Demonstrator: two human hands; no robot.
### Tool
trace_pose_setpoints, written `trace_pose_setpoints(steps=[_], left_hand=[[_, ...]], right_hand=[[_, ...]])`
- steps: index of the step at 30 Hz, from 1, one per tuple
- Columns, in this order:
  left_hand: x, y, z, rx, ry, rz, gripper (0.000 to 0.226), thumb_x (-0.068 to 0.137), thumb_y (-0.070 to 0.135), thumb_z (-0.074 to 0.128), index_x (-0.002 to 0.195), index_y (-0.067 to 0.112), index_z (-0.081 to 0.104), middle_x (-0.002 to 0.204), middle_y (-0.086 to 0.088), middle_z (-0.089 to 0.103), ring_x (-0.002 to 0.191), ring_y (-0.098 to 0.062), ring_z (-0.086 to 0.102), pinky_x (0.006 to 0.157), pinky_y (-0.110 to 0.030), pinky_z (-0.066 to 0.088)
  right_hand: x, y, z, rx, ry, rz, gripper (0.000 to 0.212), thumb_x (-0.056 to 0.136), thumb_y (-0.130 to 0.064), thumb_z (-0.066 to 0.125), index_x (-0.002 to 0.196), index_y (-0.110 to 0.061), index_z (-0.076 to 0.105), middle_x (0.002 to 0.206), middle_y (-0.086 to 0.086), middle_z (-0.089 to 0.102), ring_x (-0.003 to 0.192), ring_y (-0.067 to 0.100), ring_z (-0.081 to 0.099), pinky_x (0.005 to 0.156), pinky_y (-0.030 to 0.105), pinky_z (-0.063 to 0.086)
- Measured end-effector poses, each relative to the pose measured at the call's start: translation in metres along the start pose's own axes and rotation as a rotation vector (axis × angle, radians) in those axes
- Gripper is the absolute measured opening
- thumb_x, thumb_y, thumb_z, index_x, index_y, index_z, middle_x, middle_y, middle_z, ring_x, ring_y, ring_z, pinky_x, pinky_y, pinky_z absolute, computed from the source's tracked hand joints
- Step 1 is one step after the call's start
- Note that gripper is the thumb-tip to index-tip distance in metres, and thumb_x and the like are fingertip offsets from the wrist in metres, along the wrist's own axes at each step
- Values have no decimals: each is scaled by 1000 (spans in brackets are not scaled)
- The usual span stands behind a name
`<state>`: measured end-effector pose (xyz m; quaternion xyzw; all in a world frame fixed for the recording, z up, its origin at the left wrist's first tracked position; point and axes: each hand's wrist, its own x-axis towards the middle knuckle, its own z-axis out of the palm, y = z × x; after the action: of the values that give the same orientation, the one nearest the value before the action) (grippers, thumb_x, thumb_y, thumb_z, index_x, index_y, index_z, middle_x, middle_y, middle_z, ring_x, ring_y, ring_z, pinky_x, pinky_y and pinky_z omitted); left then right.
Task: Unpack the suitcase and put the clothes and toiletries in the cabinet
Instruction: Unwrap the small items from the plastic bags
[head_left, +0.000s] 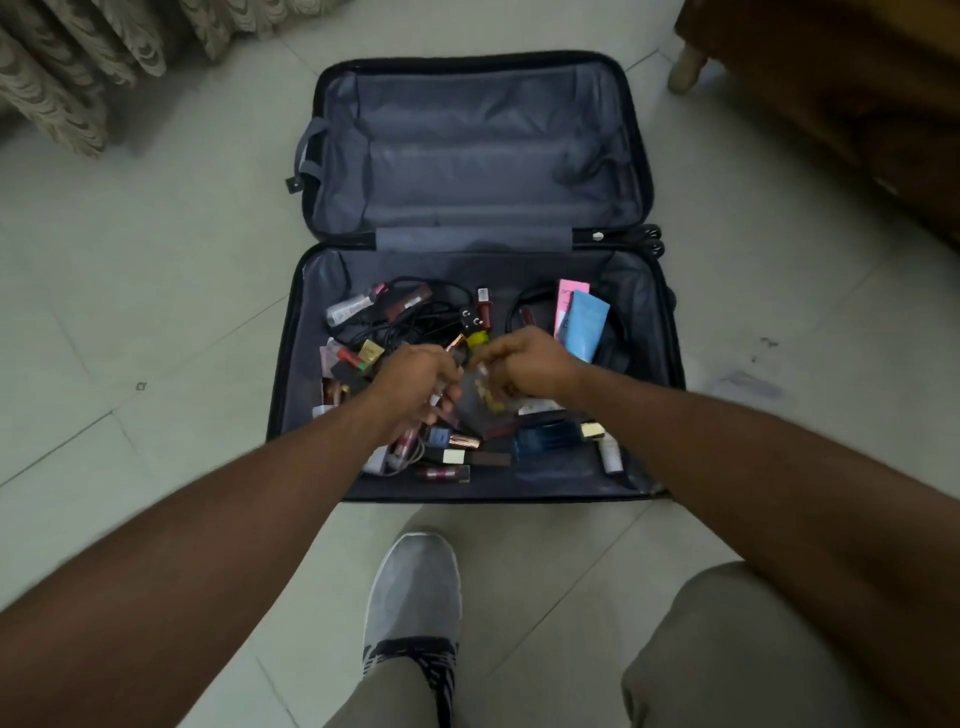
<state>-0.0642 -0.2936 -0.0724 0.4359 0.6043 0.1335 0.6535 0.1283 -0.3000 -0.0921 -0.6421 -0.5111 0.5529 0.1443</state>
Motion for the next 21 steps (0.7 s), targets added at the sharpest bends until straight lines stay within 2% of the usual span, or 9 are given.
trace_pose_setpoints(steps=[1, 2, 4, 7, 10, 12, 14, 17, 21], left_hand=[[2, 6, 7, -17, -6, 6, 6, 89, 8, 58, 87, 11, 63, 74, -13, 61, 52, -20, 53, 43, -22, 35], [5, 13, 16, -23, -16, 12, 6, 90, 11, 59, 85, 13, 64, 71, -10, 60, 50, -19, 52, 43, -21, 34], [13, 26, 36, -11, -49, 22, 12, 94, 22, 62, 84, 15, 64, 67, -7, 58, 48, -19, 51, 44, -19, 30], [21, 54, 79, 52, -156, 77, 24, 99, 34, 59, 88, 13, 66, 68, -12, 66, 48, -22, 61, 43, -18, 27], [24, 84, 126, 112, -263, 139, 28, 101, 36, 60, 97, 9, 68, 80, -20, 73, 59, -27, 70, 43, -18, 28], [29, 98, 162, 169, -310, 176, 34, 100, 39, 63, 100, 6, 72, 83, -19, 75, 67, -28, 71, 45, -19, 30], [34, 107, 199, 229, -342, 216, 37, 96, 43, 67, 96, 7, 75, 80, -13, 75, 66, -24, 66, 45, -19, 32], [39, 113, 251, 318, -399, 276, 35, 93, 46, 71, 91, 11, 77, 71, -5, 71, 56, -15, 60, 43, -20, 36], [43, 112, 298, 378, -436, 285, 31, 94, 39, 73, 96, 9, 75, 73, -6, 70, 56, -15, 63, 42, -21, 40]], right_hand=[[-5, -1, -12, 194, 21, 56, 27, 83, 4, 64, 96, -13, 81, 85, 19, 74, 69, 28, 68, 66, 43, 64], [-12, 0, -25, 344, 24, 87, 25, 88, 2, 59, 99, -10, 78, 81, 20, 72, 61, 30, 67, 53, 38, 60], [-25, 8, -48, 507, 38, 101, 29, 94, -2, 47, 108, -8, 71, 77, 15, 66, 50, 27, 58, 40, 24, 43], [-51, 31, -84, 639, 124, 97, 34, 93, -5, 42, 113, -7, 68, 75, 13, 64, 43, 20, 47, 39, 18, 27], [-86, 57, -122, 722, 240, 99, 36, 90, -6, 43, 116, -6, 68, 80, 13, 67, 50, 21, 50, 43, 22, 33], [-112, 78, -146, 677, 345, 146, 37, 87, -2, 50, 118, -8, 69, 87, 12, 75, 59, 24, 58, 50, 26, 41], [-137, 102, -165, 602, 446, 211, 30, 91, -2, 58, 118, -13, 65, 94, 9, 79, 66, 24, 63, 54, 27, 43], [-165, 141, -185, 415, 636, 295, 16, 86, -5, 77, 99, -10, 69, 82, 8, 77, 62, 20, 65, 50, 25, 45], [-182, 177, -203, 247, 799, 352, 14, 80, 5, 72, 84, -6, 79, 75, 11, 75, 62, 18, 67, 56, 27, 54]])
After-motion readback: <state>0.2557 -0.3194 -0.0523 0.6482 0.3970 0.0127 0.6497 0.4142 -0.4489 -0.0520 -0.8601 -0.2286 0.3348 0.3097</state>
